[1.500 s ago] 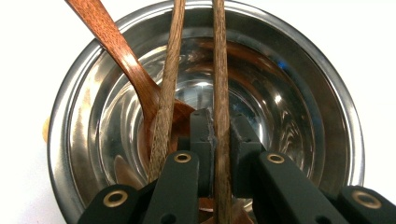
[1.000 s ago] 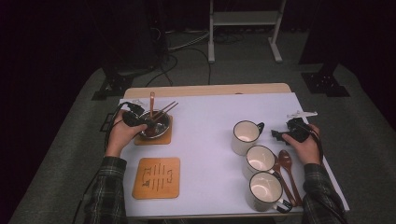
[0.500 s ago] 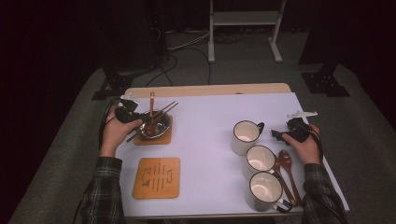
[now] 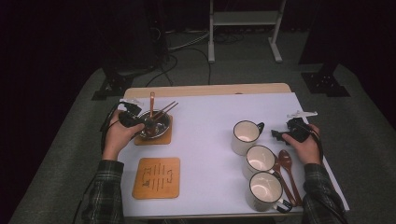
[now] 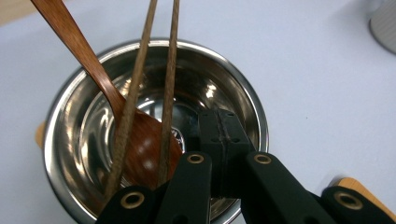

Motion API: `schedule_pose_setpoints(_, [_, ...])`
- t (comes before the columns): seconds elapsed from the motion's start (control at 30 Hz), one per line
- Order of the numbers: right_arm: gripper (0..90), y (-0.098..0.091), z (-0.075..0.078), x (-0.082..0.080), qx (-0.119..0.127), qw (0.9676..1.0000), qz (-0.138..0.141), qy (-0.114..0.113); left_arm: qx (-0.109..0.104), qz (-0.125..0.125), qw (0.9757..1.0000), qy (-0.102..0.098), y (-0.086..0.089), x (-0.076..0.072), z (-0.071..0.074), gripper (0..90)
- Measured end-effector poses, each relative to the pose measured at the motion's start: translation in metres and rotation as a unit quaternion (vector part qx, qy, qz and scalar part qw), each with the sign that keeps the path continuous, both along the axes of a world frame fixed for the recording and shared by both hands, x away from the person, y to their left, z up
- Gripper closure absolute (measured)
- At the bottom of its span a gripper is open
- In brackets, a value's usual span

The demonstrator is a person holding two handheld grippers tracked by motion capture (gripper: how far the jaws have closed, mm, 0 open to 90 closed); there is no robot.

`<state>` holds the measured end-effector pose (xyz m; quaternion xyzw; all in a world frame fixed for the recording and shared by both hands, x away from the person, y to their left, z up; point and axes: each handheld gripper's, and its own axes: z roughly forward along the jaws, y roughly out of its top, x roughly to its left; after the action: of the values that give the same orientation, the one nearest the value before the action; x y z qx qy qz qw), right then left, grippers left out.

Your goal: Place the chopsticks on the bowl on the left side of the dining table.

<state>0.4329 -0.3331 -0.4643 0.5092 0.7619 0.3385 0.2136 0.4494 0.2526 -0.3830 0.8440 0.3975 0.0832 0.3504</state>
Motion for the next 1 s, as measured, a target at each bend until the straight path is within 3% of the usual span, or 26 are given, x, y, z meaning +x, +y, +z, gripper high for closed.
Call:
schedule_pose_setpoints(0.3, [16.5, 0.0, 0.0, 0.0, 0.001, 1.0, 0.0, 0.0, 0.019, 0.005, 0.9996, 0.018, 0.0, 0.004, -0.014, 90.0])
schedule_pose_setpoints(0.63, [16.5, 0.0, 0.0, 0.0, 0.001, 1.0, 0.0, 0.0, 0.032, 0.024, 0.9991, 0.013, 0.012, 0.007, -0.015, 89.7])
schedule_pose_setpoints(1.0, [16.5, 0.0, 0.0, 0.0, 0.0, 1.0, 0.0, 0.0, 0.03, 0.039, 0.9987, 0.005, 0.022, 0.009, -0.015, 89.4])
